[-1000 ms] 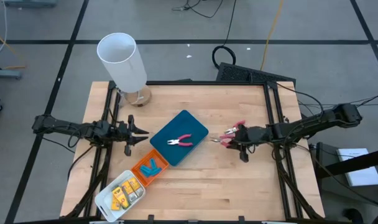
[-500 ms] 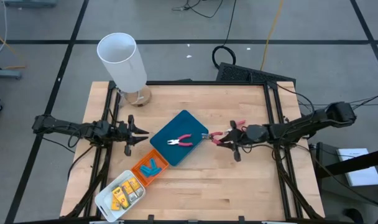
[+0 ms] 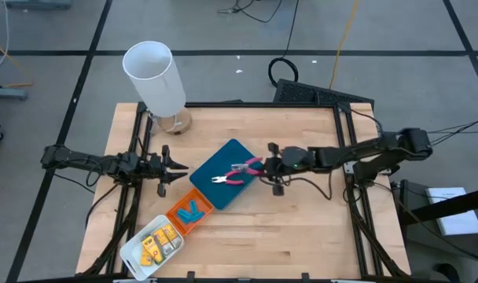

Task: Pick & Place School Supplies
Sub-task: Put the pink hole puncher into the blue bin

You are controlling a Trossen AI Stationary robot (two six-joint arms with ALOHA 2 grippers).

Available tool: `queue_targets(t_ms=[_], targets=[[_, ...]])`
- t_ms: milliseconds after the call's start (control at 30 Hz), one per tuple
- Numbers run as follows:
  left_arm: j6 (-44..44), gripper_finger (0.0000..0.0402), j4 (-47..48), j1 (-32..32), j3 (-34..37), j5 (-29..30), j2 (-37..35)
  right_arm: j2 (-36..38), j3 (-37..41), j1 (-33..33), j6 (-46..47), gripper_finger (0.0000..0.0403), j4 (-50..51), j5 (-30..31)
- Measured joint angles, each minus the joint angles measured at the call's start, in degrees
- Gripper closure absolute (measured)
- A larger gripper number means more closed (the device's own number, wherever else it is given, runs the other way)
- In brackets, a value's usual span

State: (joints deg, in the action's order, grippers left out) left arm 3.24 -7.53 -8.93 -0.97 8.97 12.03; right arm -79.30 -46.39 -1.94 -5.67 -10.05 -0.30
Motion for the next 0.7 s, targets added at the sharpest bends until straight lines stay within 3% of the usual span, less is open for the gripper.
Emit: queue_targets(t_ms=[400, 700], targets=[[0.0, 0.0304, 0.0, 0.0, 0.0, 0.0, 0.0, -11.4, -7.4, 5.1, -3.6, 0.0365, 1.5, -0.2], [0.0, 0.0304, 0.0, 0.0, 0.0, 0.0, 0.0, -18.9, -8.1, 5.7, -2.6, 0.0364, -2.0, -4.5]])
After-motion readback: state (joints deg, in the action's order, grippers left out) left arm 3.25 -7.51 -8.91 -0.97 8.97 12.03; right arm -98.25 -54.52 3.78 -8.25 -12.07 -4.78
